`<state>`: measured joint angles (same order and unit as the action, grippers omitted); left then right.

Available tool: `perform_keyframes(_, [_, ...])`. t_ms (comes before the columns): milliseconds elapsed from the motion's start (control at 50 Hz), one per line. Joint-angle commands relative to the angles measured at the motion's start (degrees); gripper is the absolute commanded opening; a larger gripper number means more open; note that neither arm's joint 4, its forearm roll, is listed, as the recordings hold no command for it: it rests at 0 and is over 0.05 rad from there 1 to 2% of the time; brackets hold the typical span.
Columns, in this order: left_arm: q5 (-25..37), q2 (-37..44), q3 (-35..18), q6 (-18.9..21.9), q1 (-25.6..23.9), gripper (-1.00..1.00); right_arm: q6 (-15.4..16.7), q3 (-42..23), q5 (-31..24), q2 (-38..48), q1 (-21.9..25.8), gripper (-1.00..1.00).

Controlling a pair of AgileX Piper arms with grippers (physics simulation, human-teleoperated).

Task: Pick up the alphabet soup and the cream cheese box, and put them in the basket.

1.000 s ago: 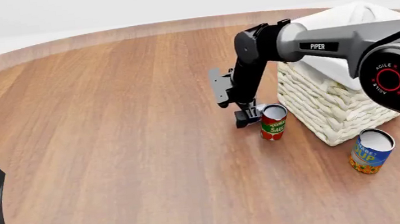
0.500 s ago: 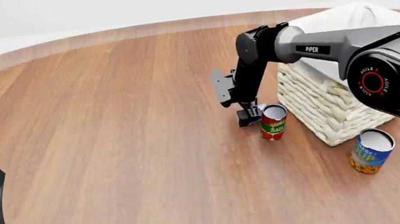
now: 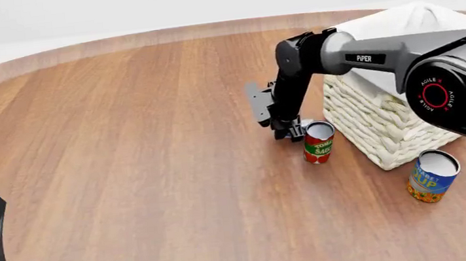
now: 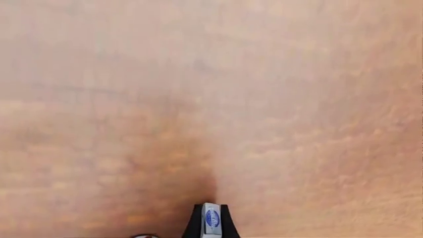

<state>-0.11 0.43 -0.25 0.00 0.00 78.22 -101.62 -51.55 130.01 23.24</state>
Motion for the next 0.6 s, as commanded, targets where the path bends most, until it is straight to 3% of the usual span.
perform_keyframes(20, [0.0, 0.0, 0.0, 0.0, 0.0, 1.0, 0.7, -0.3, 0.9, 0.8, -0.5, -1.0])
perform_keyframes(280, [0.0, 0.0, 0.0, 0.0, 0.0, 1.0, 0.8, 1.8, 2.5, -1.5, 1.3, -1.0])
perform_keyframes(420, [0.0, 0.0, 0.0, 0.0, 0.0, 1.0, 3.0, 4.2, 3.9, -3.3, 1.3, -1.0])
perform_keyframes(600, [0.0, 0.0, 0.0, 0.0, 0.0, 1.0, 3.4, 5.4, 4.4, -5.0, 2.4, -1.0])
